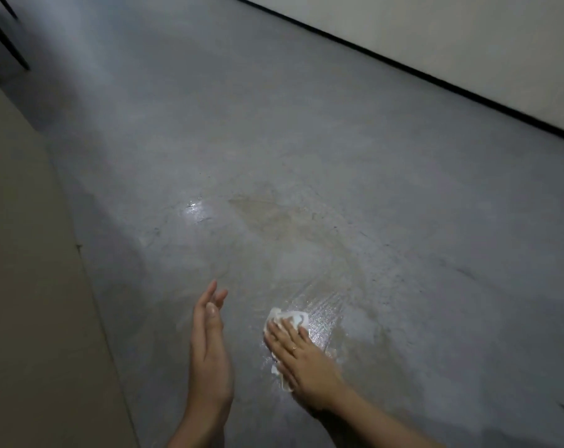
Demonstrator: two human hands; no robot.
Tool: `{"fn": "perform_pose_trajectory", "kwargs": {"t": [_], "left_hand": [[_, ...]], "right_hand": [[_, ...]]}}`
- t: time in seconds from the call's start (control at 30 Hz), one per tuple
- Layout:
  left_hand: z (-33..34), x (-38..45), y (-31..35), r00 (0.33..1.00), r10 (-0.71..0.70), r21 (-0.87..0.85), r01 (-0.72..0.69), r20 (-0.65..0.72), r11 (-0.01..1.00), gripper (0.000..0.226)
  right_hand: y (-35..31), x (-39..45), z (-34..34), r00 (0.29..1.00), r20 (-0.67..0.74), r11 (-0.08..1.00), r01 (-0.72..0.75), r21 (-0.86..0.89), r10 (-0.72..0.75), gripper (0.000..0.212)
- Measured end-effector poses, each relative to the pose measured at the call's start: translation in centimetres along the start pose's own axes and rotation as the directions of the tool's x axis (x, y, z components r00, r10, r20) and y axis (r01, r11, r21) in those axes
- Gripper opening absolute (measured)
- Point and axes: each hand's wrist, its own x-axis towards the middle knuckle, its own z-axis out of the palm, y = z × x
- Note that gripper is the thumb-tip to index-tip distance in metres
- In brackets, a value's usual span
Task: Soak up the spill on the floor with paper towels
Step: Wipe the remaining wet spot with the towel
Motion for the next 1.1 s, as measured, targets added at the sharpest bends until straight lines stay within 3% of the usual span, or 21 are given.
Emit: {"fn": "perform_pose_trajectory", "kwargs": {"t": [0.23, 0.37, 0.43, 0.47, 0.53, 0.63, 0.73, 0.77, 0.8, 0.9, 0.93, 0.97, 1.07, 1.1], "left_hand": [[0.1, 0.3, 0.3, 0.998, 0.055, 0.033, -0.055, 0.006, 0.998, 0.042], [0.3, 0.4, 0.2, 0.997, 0.075, 0.063, -0.077, 0.028, 0.995, 0.037], [0.7, 0.5, -0.1, 0.996, 0.070, 0.082, -0.074, 0.057, 0.994, 0.037], [1.1, 0.5, -0.3, 0.995, 0.062, 0.090, -0.068, 0.076, 0.994, 0.037], [2.1, 0.5, -0.7, 0.992, 0.044, 0.108, -0.057, 0.118, 0.992, 0.038], [4.0, 0.5, -1.0, 0.981, 0.012, 0.132, -0.038, 0.193, 0.990, 0.038], [6.7, 0.4, -0.8, 0.964, -0.006, 0.130, -0.029, 0.266, 0.991, 0.038], [7.6, 0.3, -0.6, 0.957, -0.009, 0.125, -0.029, 0.290, 0.992, 0.038], [8.6, 0.2, -0.5, 0.948, -0.010, 0.124, -0.031, 0.317, 0.992, 0.038], [11.6, -0.1, -0.3, 0.911, -0.012, 0.139, -0.050, 0.412, 0.989, 0.038], [12.5, -0.3, -0.3, 0.898, -0.018, 0.140, -0.049, 0.439, 0.989, 0.038], [13.4, -0.5, -0.3, 0.887, -0.021, 0.139, -0.049, 0.461, 0.989, 0.037], [15.7, -1.1, -0.2, 0.857, -0.019, 0.139, -0.062, 0.516, 0.988, 0.034], [16.4, -1.2, -0.1, 0.848, -0.023, 0.135, -0.058, 0.530, 0.989, 0.033]], "right_hand": [[2.5, -3.2, -1.4, 0.983, 0.102, 0.988, 0.151, 0.022, -0.153, 0.056], [6.7, -5.0, -4.2, 0.989, -0.015, 0.989, -0.145, 0.011, 0.145, 0.063], [7.8, -5.5, -6.1, 0.925, -0.040, 0.912, -0.364, 0.189, 0.377, 0.058], [7.9, -5.7, -7.1, 0.875, -0.055, 0.838, -0.441, 0.321, 0.481, 0.054], [7.8, -5.8, -8.6, 0.763, -0.148, 0.684, -0.452, 0.573, 0.629, 0.046], [6.6, -5.7, -11.2, 0.651, -0.054, 0.283, -0.252, 0.925, 0.757, 0.039], [5.9, -6.5, -14.6, 0.676, 0.133, -0.241, 0.068, 0.968, 0.725, 0.029], [5.7, -6.8, -15.7, 0.704, 0.146, -0.358, 0.162, 0.920, 0.695, 0.027], [5.9, -7.2, -16.5, 0.717, 0.142, -0.406, 0.210, 0.890, 0.682, 0.028], [6.7, -8.5, -18.8, 0.670, 0.118, -0.399, 0.282, 0.873, 0.733, 0.074], [6.6, -9.1, -19.7, 0.662, 0.115, -0.394, 0.290, 0.872, 0.741, 0.074], [6.0, -9.7, -20.9, 0.668, 0.104, -0.399, 0.305, 0.865, 0.737, 0.066], [4.2, -11.6, -24.8, 0.644, 0.038, -0.352, 0.366, 0.861, 0.764, 0.012], [3.6, -12.6, -26.2, 0.616, -0.004, -0.283, 0.368, 0.886, 0.787, 0.013]]}}
